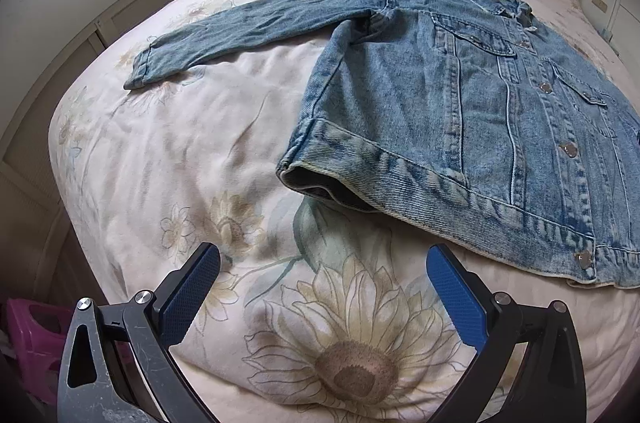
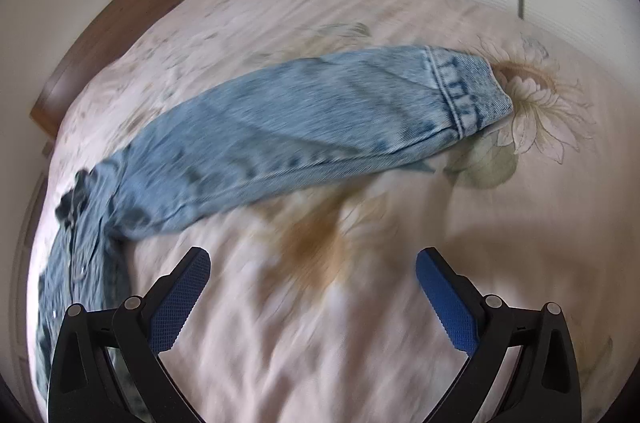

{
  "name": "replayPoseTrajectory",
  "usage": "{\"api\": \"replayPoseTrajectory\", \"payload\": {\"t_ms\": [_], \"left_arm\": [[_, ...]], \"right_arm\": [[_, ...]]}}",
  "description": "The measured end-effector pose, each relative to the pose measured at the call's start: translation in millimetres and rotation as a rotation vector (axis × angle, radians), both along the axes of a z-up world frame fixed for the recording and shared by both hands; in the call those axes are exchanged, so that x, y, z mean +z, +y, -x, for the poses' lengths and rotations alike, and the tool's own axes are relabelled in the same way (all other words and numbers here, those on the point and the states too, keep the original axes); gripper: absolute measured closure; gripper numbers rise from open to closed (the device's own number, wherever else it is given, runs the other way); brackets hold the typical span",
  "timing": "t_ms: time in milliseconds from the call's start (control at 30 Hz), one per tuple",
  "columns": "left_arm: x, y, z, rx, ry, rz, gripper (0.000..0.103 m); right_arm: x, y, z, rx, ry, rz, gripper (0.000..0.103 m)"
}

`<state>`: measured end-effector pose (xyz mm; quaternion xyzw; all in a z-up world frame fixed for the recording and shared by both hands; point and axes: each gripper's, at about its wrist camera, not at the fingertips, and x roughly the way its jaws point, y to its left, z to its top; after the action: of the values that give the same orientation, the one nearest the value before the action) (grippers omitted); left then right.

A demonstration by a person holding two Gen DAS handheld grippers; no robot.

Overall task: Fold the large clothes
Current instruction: 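Grasp the cuff of the sleeve nearest the right tool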

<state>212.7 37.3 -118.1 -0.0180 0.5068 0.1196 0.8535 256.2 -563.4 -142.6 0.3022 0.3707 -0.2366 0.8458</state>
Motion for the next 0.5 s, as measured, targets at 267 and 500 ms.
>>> {"api": "replayPoseTrajectory", "payload": {"t_ms": [267,500], "left_arm": [[-12,-10,-13,-0.014,0.037,-0.004,0.001],[-15,-12,-20,-0.017,0.045,0.003,0.001]], "right_arm": [[-3,-47,-20,-0.050,-0.092,-0.033,0.001],[-6,-89,-30,-0.143,-0.210,-0.130,0.008]]}}
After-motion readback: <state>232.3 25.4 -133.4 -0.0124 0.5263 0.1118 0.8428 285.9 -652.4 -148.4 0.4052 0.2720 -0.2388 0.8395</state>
